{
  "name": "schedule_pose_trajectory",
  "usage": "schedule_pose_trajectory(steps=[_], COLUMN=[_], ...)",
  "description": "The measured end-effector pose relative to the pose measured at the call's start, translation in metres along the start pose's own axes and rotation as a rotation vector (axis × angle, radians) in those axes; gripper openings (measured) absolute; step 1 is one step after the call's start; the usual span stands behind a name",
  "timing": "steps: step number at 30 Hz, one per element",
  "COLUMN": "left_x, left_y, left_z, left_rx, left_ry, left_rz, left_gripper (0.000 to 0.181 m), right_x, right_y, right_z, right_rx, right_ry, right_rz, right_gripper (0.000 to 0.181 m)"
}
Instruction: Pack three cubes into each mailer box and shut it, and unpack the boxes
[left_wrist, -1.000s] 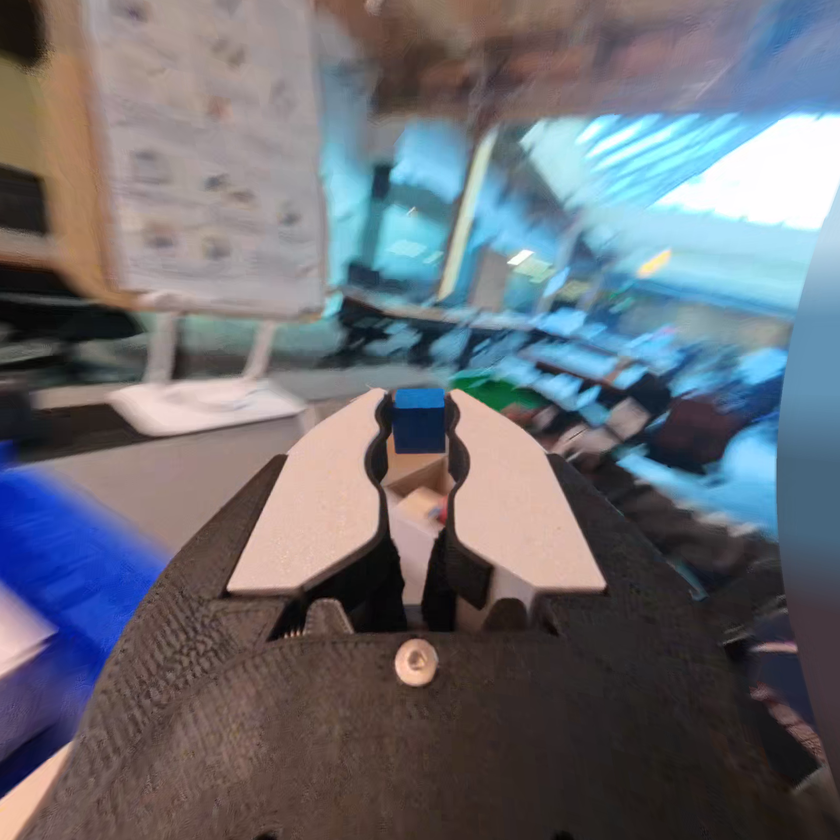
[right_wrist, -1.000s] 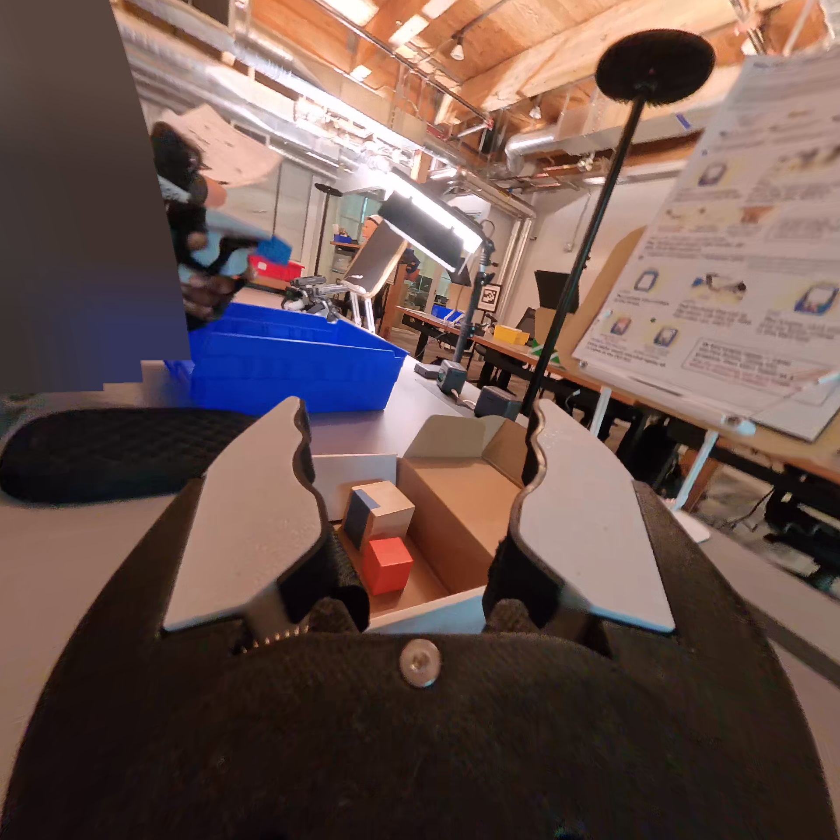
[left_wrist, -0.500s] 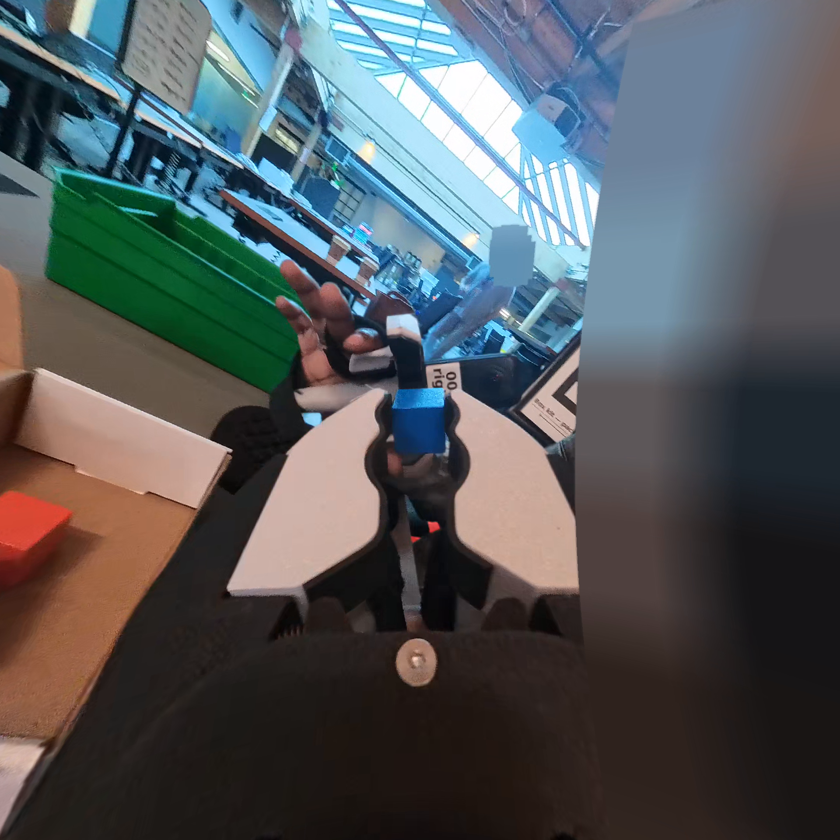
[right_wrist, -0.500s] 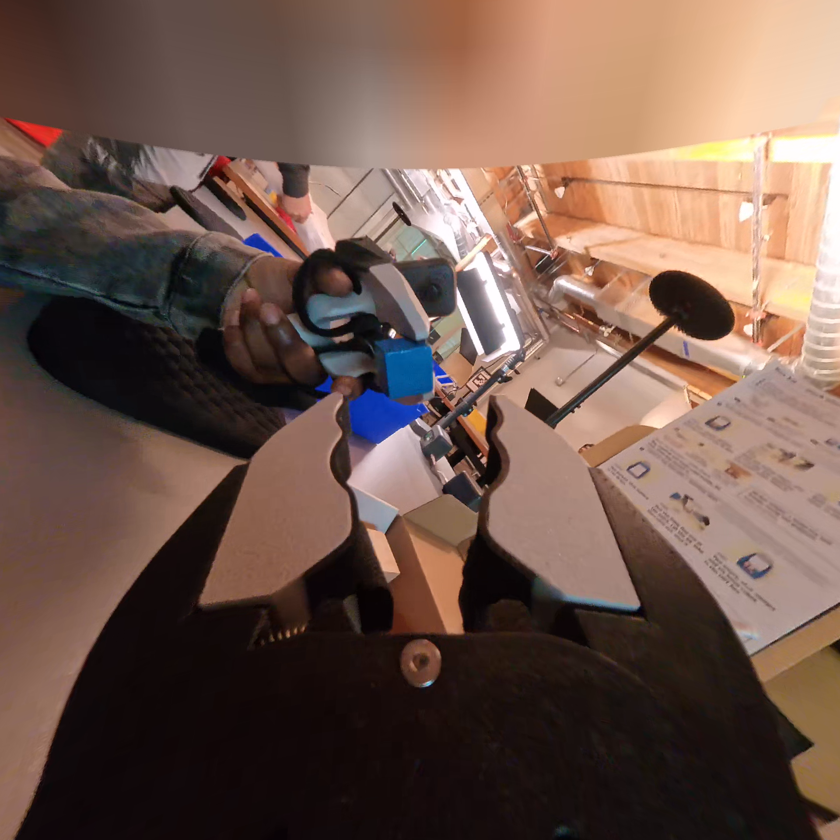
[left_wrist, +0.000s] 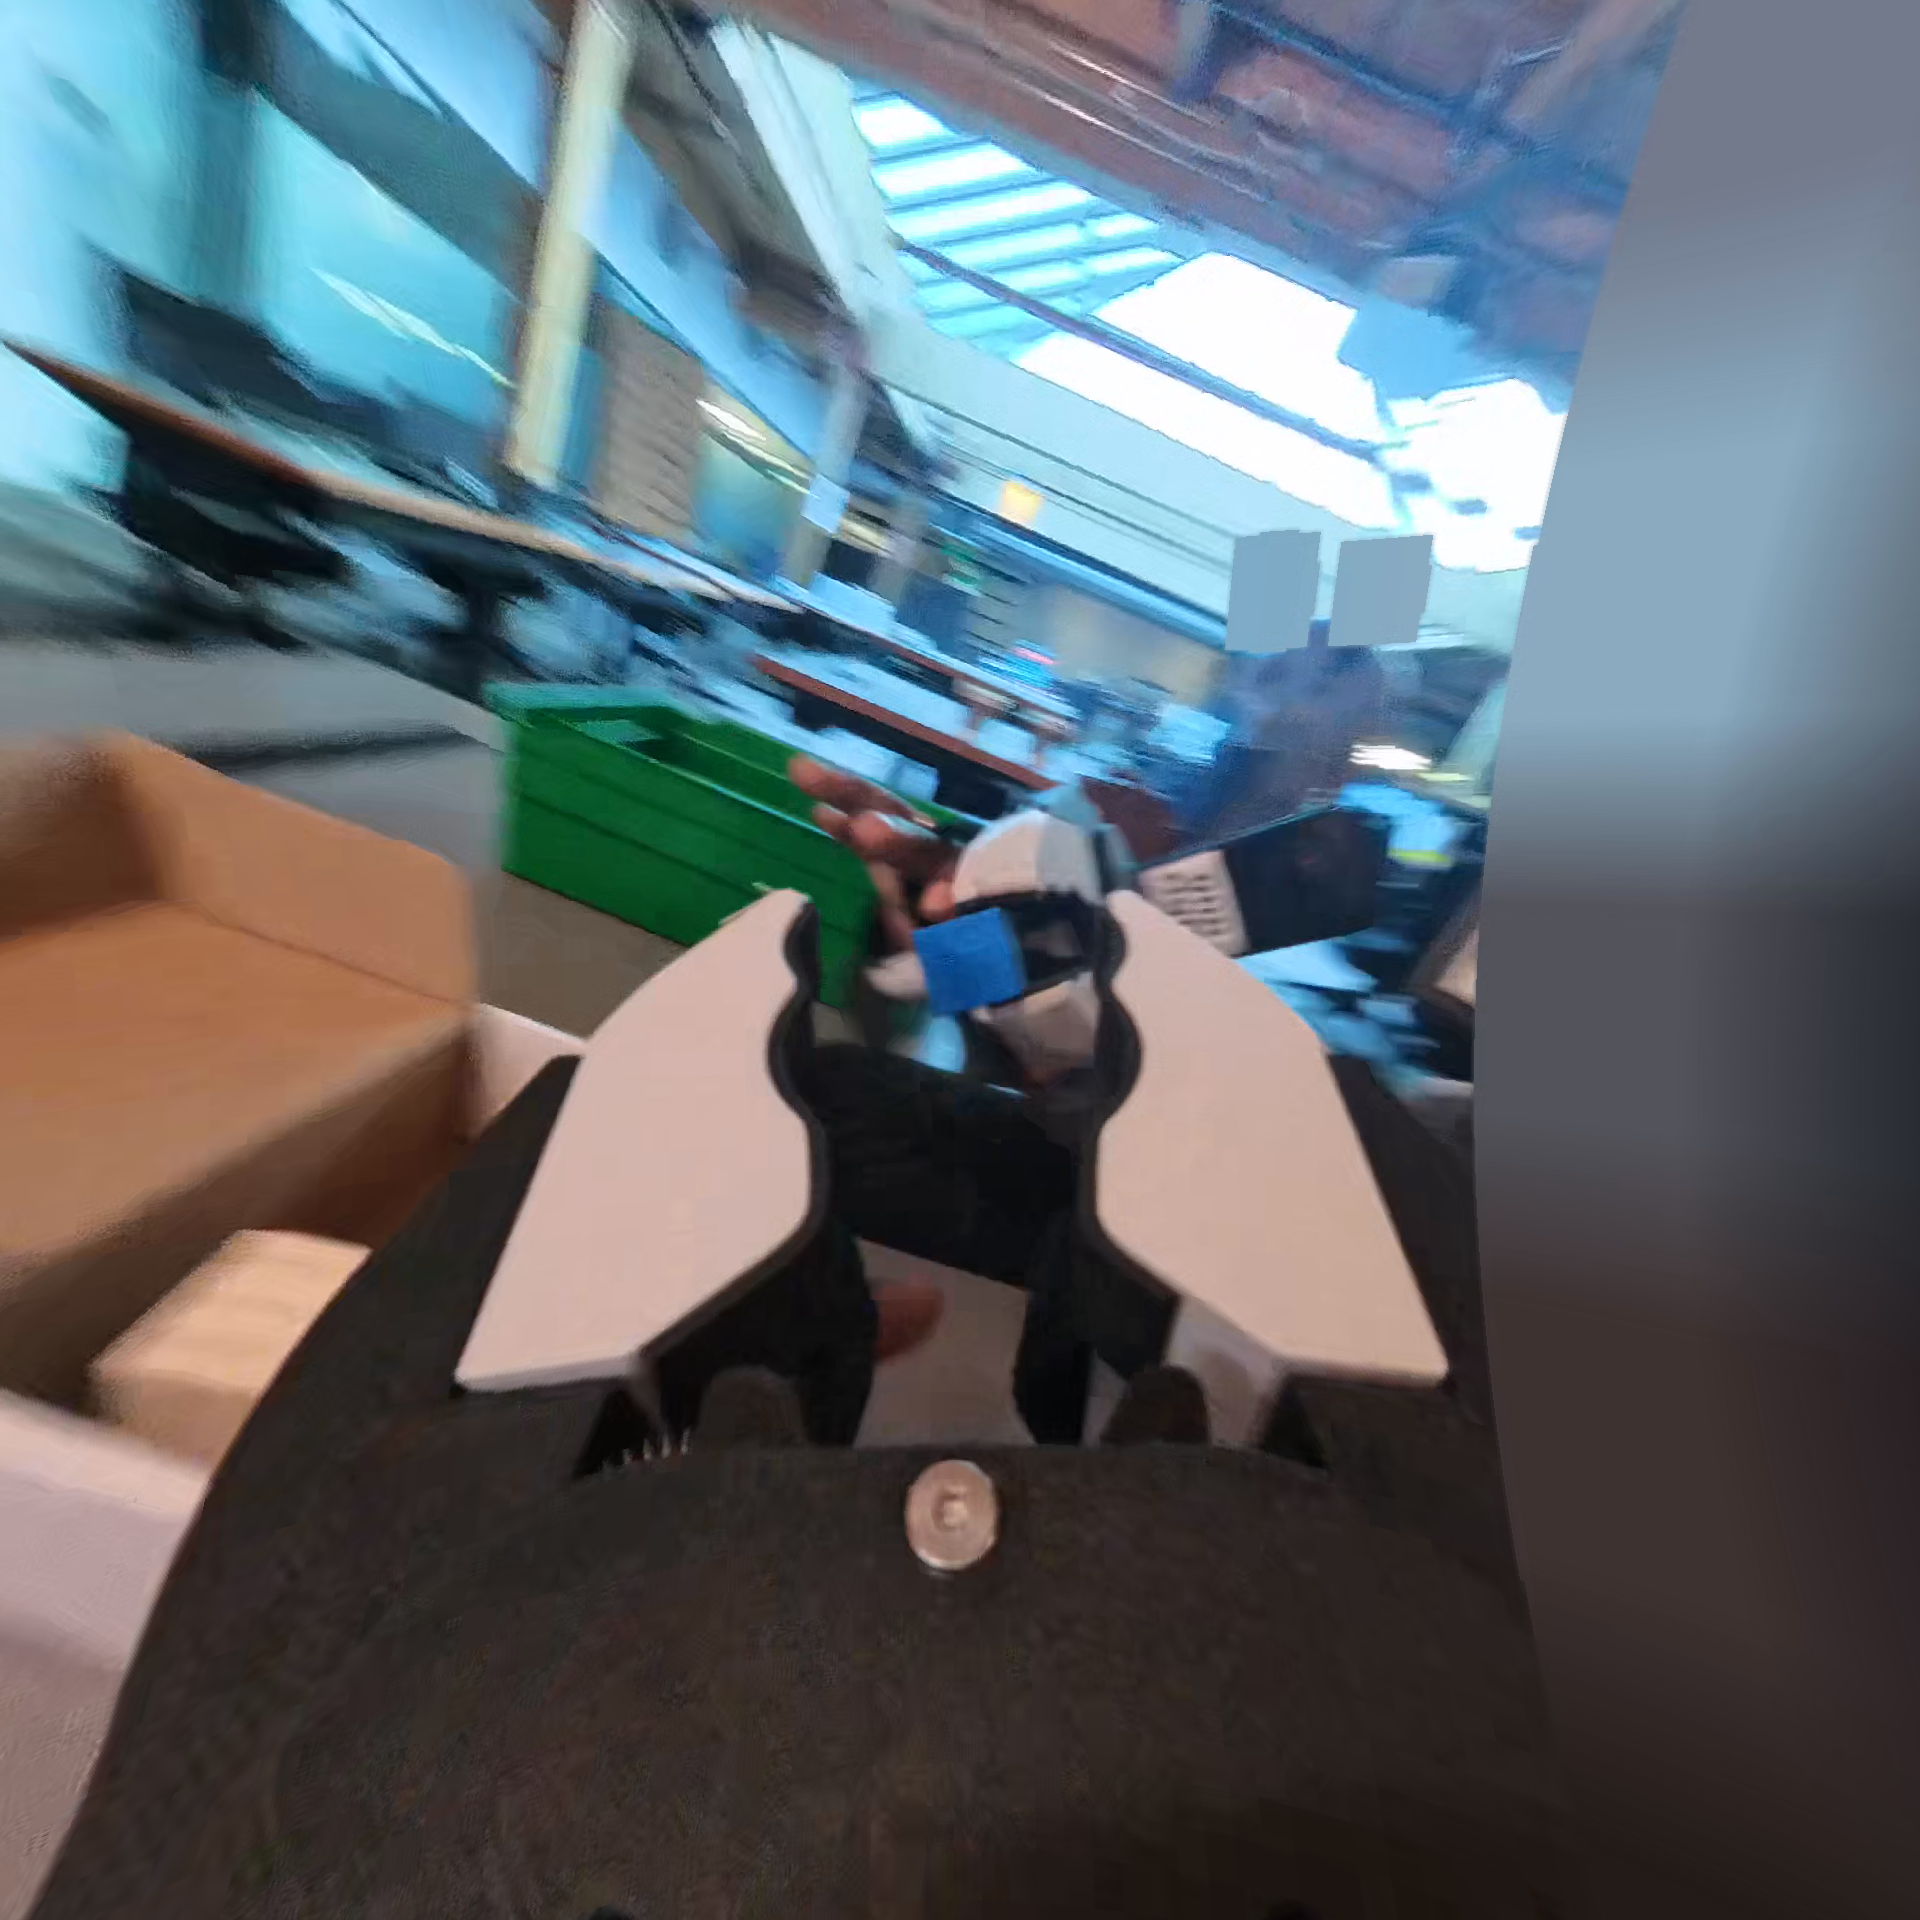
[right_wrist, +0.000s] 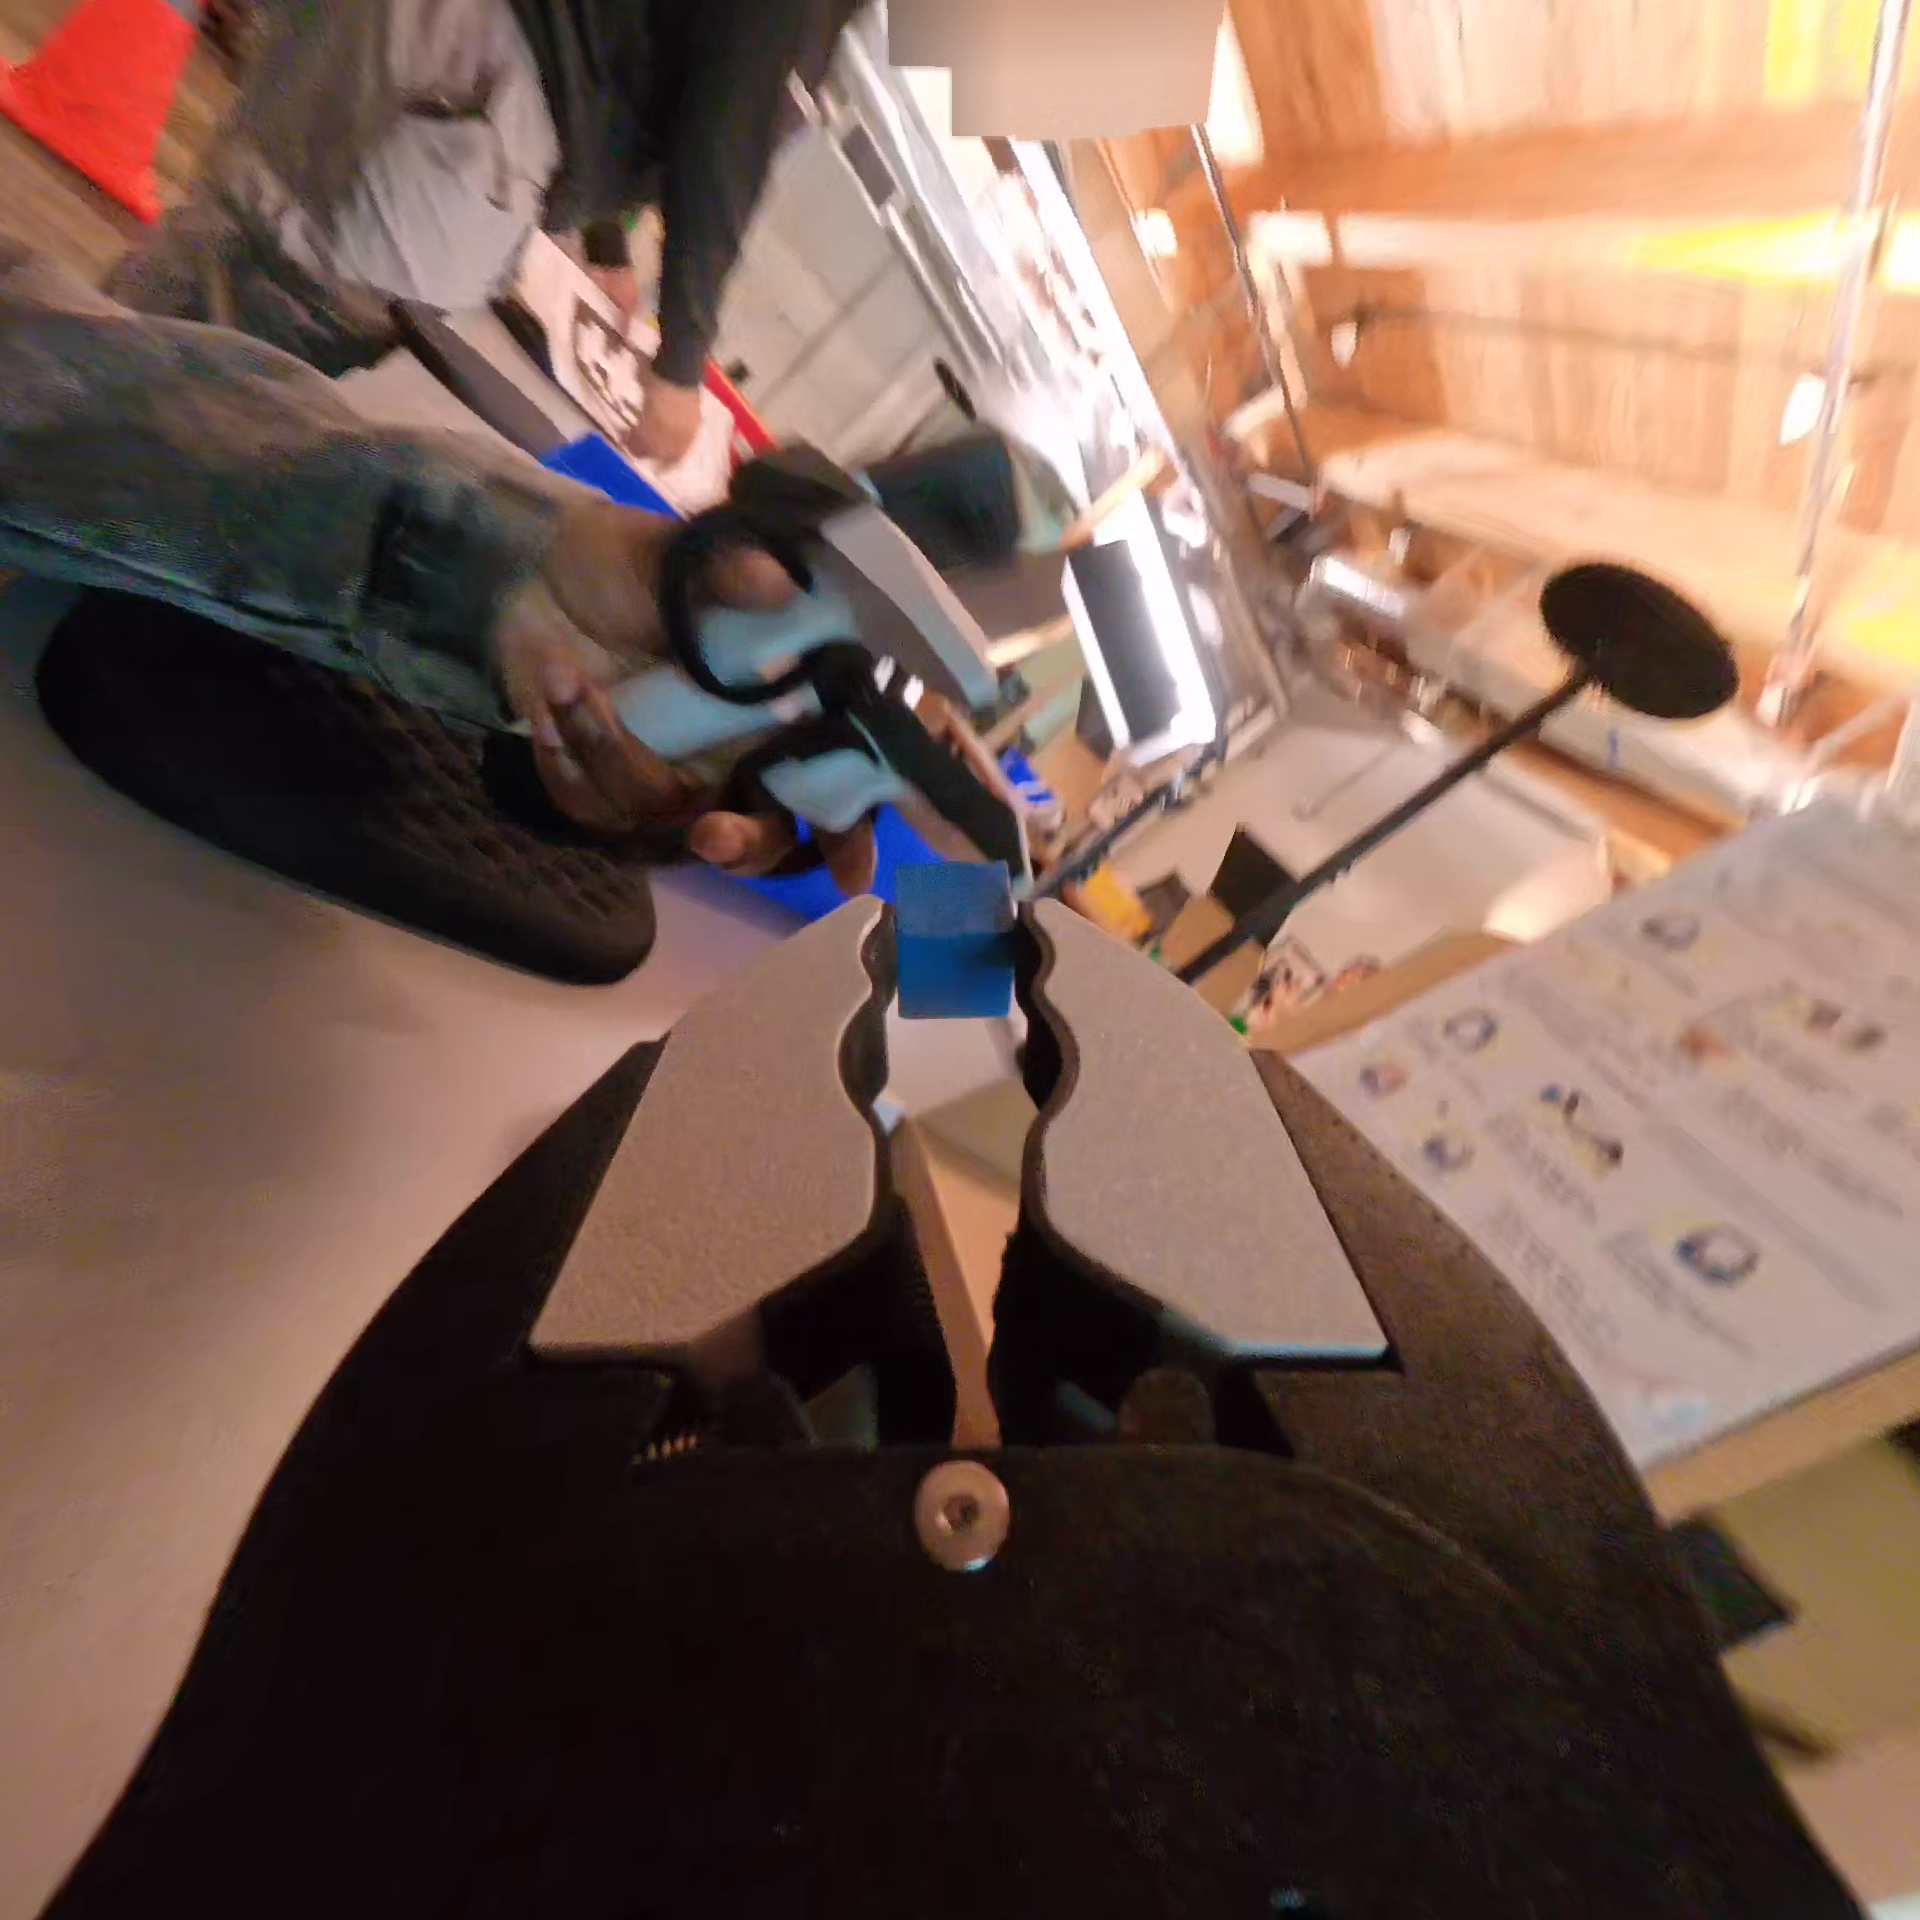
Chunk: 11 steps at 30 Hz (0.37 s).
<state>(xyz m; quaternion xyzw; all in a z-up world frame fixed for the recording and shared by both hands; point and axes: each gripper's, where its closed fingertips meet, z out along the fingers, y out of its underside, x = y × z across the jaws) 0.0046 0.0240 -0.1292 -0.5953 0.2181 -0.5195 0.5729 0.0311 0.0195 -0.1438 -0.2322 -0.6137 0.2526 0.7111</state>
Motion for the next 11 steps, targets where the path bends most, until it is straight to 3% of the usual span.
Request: schedule_pose_trajectory(steps=[1,3,5,8,11], left_x=[-0.01,-0.026,-0.033,-0.035,-0.033], left_y=[-0.009,-0.024,-0.031,-0.035,-0.039], left_z=[-0.007,-0.024,-0.036,-0.043,-0.045], left_rx=[0.04,0.1,0.11,0.16,0.19], left_ry=[-0.102,-0.286,-0.391,-0.414,-0.399], left_rz=[0.121,0.372,0.541,0.567,0.537], left_gripper=[0.06,0.08,0.087,0.095,0.099], right_x=[0.009,0.017,0.013,0.0,-0.008], right_y=[0.011,0.042,0.071,0.105,0.127], right_z=[-0.002,-0.005,-0.009,-0.016,-0.015], right_rx=[-0.057,-0.234,-0.426,-0.726,-0.931], right_ry=[0.003,-0.059,-0.203,-0.442,-0.612], right_rz=[0.049,0.155,0.271,0.418,0.443], right_gripper=[0.021,0.022,0.022,0.022,0.022])
